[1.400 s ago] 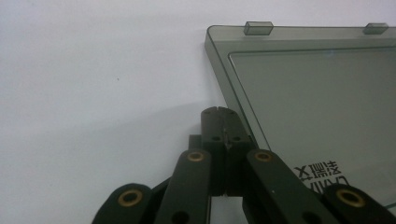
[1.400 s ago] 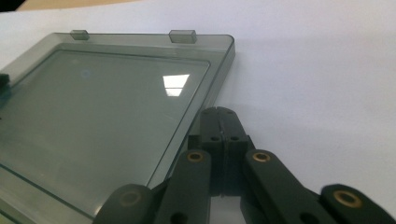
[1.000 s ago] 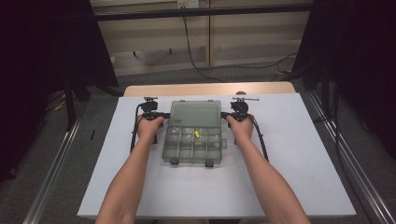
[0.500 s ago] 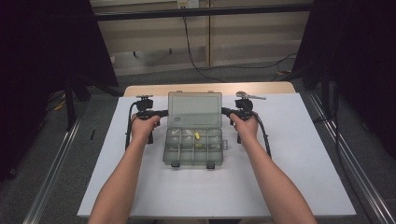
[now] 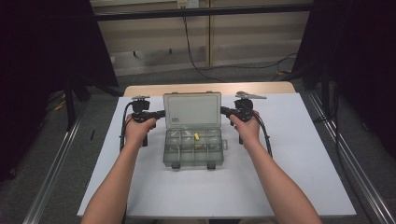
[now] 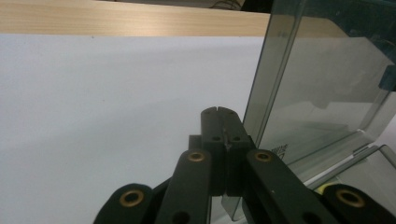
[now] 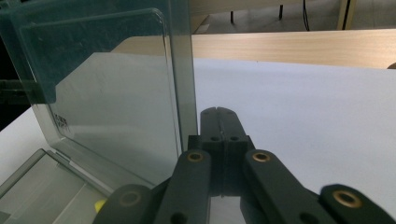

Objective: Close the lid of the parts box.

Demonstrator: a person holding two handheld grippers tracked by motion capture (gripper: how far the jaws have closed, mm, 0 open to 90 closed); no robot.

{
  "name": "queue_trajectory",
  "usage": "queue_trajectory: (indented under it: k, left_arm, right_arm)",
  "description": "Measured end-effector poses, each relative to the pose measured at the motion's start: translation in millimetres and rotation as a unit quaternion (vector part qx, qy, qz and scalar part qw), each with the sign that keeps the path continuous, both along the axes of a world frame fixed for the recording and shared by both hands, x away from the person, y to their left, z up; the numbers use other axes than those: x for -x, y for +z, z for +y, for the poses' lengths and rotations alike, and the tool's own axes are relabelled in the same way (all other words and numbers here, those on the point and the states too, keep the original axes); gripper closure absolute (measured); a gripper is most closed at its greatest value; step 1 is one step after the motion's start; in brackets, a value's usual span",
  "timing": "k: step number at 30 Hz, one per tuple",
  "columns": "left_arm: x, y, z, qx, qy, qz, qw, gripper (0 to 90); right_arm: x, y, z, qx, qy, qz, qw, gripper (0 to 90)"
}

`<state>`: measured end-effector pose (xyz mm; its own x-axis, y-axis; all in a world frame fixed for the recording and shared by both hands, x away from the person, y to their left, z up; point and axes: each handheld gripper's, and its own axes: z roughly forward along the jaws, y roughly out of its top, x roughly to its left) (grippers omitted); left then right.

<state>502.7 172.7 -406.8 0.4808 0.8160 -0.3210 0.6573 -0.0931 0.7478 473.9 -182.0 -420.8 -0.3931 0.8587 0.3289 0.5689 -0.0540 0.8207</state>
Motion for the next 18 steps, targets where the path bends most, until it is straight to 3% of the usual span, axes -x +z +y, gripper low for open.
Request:
queue_trajectory:
  k: [7,12,18]
  left_arm:
    - [10.1,6.7,-0.4,-0.017,-0.013,-0.011,0.9997,90.0]
    - [16.5,12.4,-2.6,-0.042,-0.019,-0.021,0.9987,90.0]
    - [23.5,13.7,-2.6,-0.045,-0.021,-0.024,0.9985,90.0]
  right_arm:
    - [8.2,4.1,-2.2,0.000,0.015,-0.006,0.9999,90.0]
    - [13.8,9.2,-1.0,0.019,0.022,-0.007,0.9996,90.0]
    - [20.6,12.9,-0.9,0.032,0.029,-0.010,0.9990,90.0]
